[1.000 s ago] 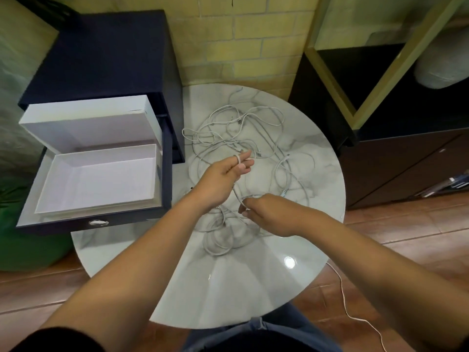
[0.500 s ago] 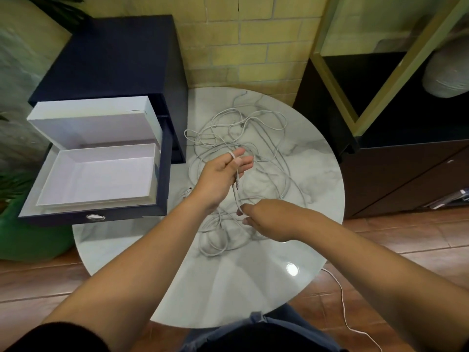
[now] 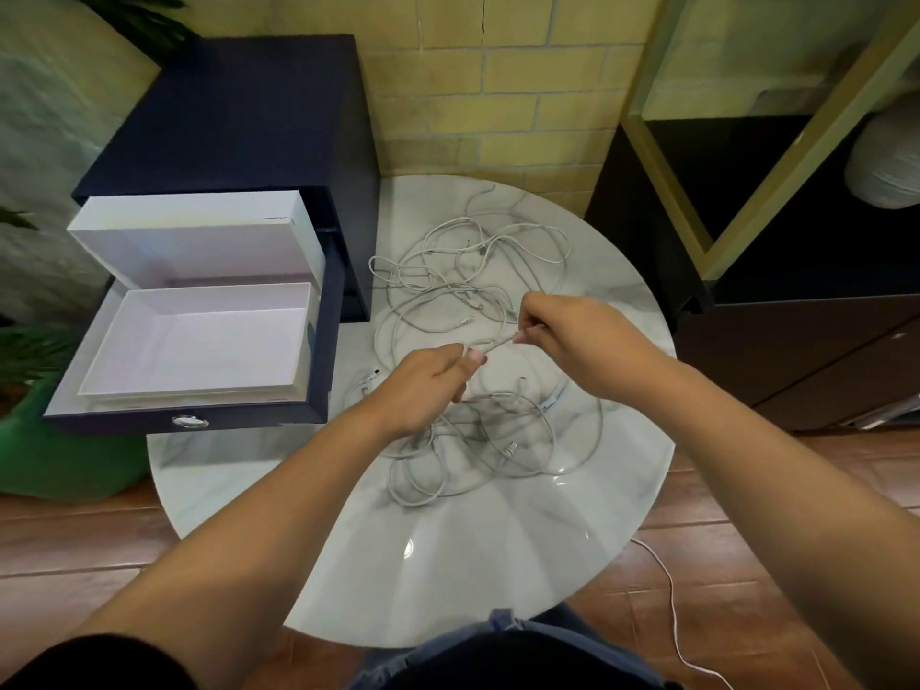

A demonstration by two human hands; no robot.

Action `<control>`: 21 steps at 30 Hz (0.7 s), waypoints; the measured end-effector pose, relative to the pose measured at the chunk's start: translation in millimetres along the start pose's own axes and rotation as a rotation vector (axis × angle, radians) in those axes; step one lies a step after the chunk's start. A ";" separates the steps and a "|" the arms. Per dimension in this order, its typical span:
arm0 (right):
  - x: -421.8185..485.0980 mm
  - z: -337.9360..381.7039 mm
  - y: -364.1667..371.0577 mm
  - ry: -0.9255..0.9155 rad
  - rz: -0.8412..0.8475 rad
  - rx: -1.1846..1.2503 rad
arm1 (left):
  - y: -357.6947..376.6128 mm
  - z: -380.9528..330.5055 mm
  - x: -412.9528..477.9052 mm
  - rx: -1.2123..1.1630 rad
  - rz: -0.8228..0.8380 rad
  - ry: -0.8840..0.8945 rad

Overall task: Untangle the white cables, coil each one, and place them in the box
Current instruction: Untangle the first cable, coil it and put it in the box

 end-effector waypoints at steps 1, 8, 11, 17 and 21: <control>2.7 0.6 -2.3 -0.012 -0.021 0.005 | -0.4 0.0 0.2 0.017 -0.006 0.010; 19.0 -14.3 -9.6 -0.036 -0.106 0.076 | -11.8 -9.5 -2.2 -0.195 -0.021 0.020; 20.4 -34.2 -10.4 0.077 -0.212 0.234 | -18.2 -18.0 -4.1 -0.340 -0.031 0.014; 21.0 -48.5 16.8 0.226 -0.231 0.370 | -20.6 -38.9 -3.6 -0.587 0.018 0.054; 19.9 -36.8 44.2 0.271 -0.091 0.340 | -21.6 -53.4 0.7 -0.756 0.061 0.054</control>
Point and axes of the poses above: each hand's wrist, its own x-axis towards the middle knuckle, its own y-axis out of the palm, z = x × y, the point moved 6 cm from there along x, towards the middle knuckle, and after that the axes turned 9 degrees about -y, right-handed, at the moved point
